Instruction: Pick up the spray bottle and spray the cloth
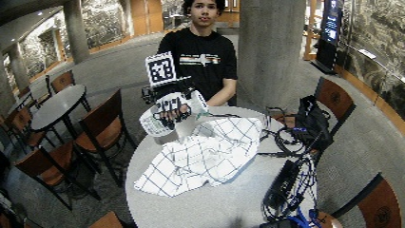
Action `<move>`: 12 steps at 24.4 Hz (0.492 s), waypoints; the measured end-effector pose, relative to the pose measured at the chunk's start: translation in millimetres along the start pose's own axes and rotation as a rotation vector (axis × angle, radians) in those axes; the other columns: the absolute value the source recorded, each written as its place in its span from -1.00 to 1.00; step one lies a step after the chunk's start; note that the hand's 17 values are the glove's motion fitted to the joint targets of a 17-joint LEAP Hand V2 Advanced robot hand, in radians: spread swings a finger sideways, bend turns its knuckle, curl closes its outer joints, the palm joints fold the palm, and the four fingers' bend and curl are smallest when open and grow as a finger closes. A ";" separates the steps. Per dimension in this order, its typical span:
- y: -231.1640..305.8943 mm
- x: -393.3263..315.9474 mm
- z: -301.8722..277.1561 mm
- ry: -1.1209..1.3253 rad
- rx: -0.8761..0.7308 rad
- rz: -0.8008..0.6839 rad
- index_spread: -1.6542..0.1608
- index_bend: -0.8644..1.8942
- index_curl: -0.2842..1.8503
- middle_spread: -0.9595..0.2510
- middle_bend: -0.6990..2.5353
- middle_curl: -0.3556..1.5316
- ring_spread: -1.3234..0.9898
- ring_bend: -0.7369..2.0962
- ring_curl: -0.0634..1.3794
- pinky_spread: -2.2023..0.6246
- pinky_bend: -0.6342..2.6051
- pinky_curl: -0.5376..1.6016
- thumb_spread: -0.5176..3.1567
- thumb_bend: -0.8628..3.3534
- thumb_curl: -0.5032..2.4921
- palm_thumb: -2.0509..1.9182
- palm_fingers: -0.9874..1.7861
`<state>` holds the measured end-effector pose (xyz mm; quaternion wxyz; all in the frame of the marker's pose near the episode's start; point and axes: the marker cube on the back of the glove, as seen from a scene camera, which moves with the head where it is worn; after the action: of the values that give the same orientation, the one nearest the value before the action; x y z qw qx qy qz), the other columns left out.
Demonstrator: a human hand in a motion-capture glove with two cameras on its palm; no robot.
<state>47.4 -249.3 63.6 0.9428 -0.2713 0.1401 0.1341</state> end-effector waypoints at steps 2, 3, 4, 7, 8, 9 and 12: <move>2.0 -4.4 3.1 0.011 -0.027 -0.018 0.60 -0.23 -0.18 0.38 -0.28 -0.06 0.04 -0.20 -0.35 0.55 -0.43 -0.16 -0.59 -0.61 -0.17 0.57 0.60; 2.7 -5.7 4.2 0.013 -0.035 -0.025 0.60 -0.23 -0.17 0.38 -0.28 -0.06 0.04 -0.20 -0.36 0.55 -0.43 -0.16 -0.59 -0.61 -0.16 0.57 0.60; 3.1 -6.5 4.6 0.013 -0.039 -0.029 0.60 -0.23 -0.17 0.38 -0.28 -0.06 0.04 -0.20 -0.36 0.55 -0.43 -0.16 -0.59 -0.61 -0.16 0.57 0.60; 2.8 -7.3 3.1 0.020 -0.040 -0.019 0.61 -0.23 -0.17 0.37 -0.28 -0.06 0.04 -0.20 -0.36 0.55 -0.43 -0.16 -0.59 -0.60 -0.16 0.57 0.60; 2.5 -6.5 1.9 0.022 -0.035 -0.010 0.60 -0.23 -0.17 0.37 -0.28 -0.06 0.04 -0.20 -0.36 0.55 -0.43 -0.16 -0.59 -0.61 -0.16 0.57 0.60; 2.1 -4.7 0.4 0.022 -0.028 -0.002 0.60 -0.23 -0.17 0.38 -0.28 -0.06 0.04 -0.20 -0.36 0.55 -0.43 -0.16 -0.59 -0.61 -0.16 0.57 0.60; 1.2 1.9 -2.9 0.015 -0.006 0.014 0.61 -0.23 -0.16 0.38 -0.28 -0.06 0.04 -0.20 -0.36 0.55 -0.43 -0.16 -0.59 -0.61 -0.16 0.57 0.60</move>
<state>48.2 -249.6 60.0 0.9400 -0.2739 0.1487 0.1388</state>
